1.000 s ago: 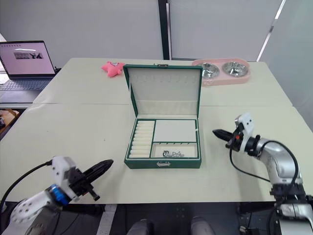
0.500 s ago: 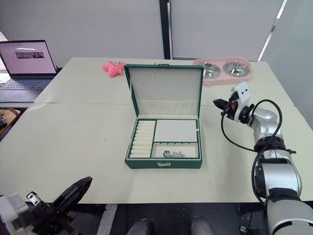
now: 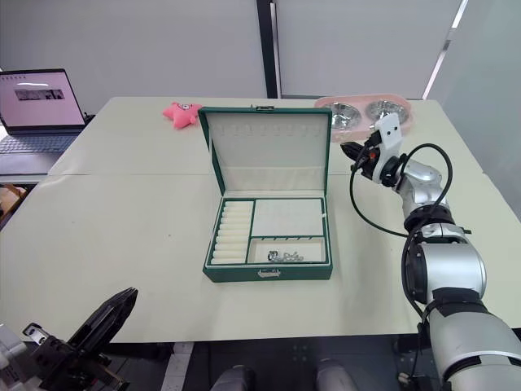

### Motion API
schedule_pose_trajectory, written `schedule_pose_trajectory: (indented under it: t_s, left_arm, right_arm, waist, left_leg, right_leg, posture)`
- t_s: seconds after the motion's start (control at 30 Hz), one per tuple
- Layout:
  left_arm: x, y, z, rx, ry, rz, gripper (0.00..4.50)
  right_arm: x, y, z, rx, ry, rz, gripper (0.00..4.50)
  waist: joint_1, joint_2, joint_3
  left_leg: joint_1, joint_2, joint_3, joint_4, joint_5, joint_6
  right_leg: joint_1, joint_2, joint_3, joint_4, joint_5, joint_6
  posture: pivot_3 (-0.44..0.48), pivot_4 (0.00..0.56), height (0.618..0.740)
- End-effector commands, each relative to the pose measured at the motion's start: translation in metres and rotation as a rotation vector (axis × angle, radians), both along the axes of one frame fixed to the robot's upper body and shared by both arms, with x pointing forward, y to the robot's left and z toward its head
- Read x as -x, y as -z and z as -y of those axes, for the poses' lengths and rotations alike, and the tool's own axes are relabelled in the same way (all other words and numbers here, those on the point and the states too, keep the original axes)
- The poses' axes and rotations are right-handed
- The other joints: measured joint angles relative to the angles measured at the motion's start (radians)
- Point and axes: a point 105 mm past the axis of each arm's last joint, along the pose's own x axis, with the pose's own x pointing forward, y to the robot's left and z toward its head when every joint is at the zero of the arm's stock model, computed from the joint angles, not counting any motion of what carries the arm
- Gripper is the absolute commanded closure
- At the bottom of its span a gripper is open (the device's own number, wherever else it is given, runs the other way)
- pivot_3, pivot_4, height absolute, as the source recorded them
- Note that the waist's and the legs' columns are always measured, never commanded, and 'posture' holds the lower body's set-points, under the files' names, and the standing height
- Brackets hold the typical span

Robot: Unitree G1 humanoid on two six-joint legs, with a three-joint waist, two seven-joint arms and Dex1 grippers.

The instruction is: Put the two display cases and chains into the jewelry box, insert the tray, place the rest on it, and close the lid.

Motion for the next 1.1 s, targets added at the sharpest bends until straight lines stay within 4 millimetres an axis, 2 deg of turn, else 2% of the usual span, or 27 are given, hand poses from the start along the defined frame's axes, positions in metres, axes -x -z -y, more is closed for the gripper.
schedule_pose_trajectory:
  t_s: [0.03, 0.23, 0.43, 0.57, 0.9, 1.1]
  left_arm:
    - [0.003, -0.007, 0.005, 0.006, 0.010, 0.033, 4.50]
    - [0.005, -0.001, 0.007, 0.003, 0.022, 0.017, 4.50]
    - [0.005, 0.004, 0.007, -0.002, 0.029, 0.017, 4.50]
    - [0.004, 0.004, 0.007, -0.004, 0.031, 0.016, 4.50]
    - [0.001, 0.003, 0.006, -0.007, 0.032, 0.020, 4.50]
    - [-0.002, 0.001, 0.002, 0.002, 0.013, 0.016, 4.50]
  right_arm:
    - [0.003, -0.032, -0.009, -0.034, -0.064, 0.087, 4.49]
    - [0.010, -0.043, -0.024, -0.040, -0.171, 0.106, 4.49]
    - [0.028, -0.047, -0.033, -0.080, -0.373, 0.040, 4.49]
    - [0.038, -0.038, -0.031, -0.046, -0.460, -0.032, 4.49]
    - [0.039, -0.021, -0.022, -0.001, -0.430, -0.073, 4.49]
    - [0.044, 0.003, -0.002, 0.051, -0.388, -0.125, 4.49]
  waist:
    - [0.000, 0.001, 0.001]
    - [0.000, 0.002, 0.001]
    - [-0.007, 0.003, 0.002]
    - [-0.009, 0.003, 0.002]
    - [-0.002, 0.003, 0.002]
    - [0.000, 0.003, 0.002]
  left_leg:
    - [0.000, 0.000, 0.000, 0.000, 0.000, 0.000]
    - [0.000, 0.000, 0.000, 0.000, 0.000, 0.000]
    - [0.000, 0.000, 0.001, 0.000, 0.000, 0.000]
    - [0.000, 0.001, 0.000, 0.000, 0.000, 0.000]
    - [0.000, 0.000, 0.000, 0.000, 0.000, 0.000]
    - [0.000, 0.000, 0.000, 0.000, 0.000, 0.000]
  right_leg:
    - [0.000, 0.000, 0.000, 0.000, 0.000, 0.000]
    - [0.000, 0.000, 0.000, 0.000, 0.000, 0.000]
    - [-0.001, 0.000, 0.001, 0.001, 0.000, 0.000]
    - [-0.001, 0.000, 0.001, 0.001, 0.000, 0.000]
    - [-0.001, 0.000, 0.000, 0.001, 0.000, 0.000]
    - [0.000, 0.000, 0.000, 0.001, 0.000, 0.000]
  posture:
    - [0.000, 0.150, 0.740]
    - [0.000, 0.150, 0.740]
    - [0.000, 0.150, 0.740]
    - [0.000, 0.150, 0.740]
    - [0.000, 0.150, 0.740]
    - [0.000, 0.150, 0.740]
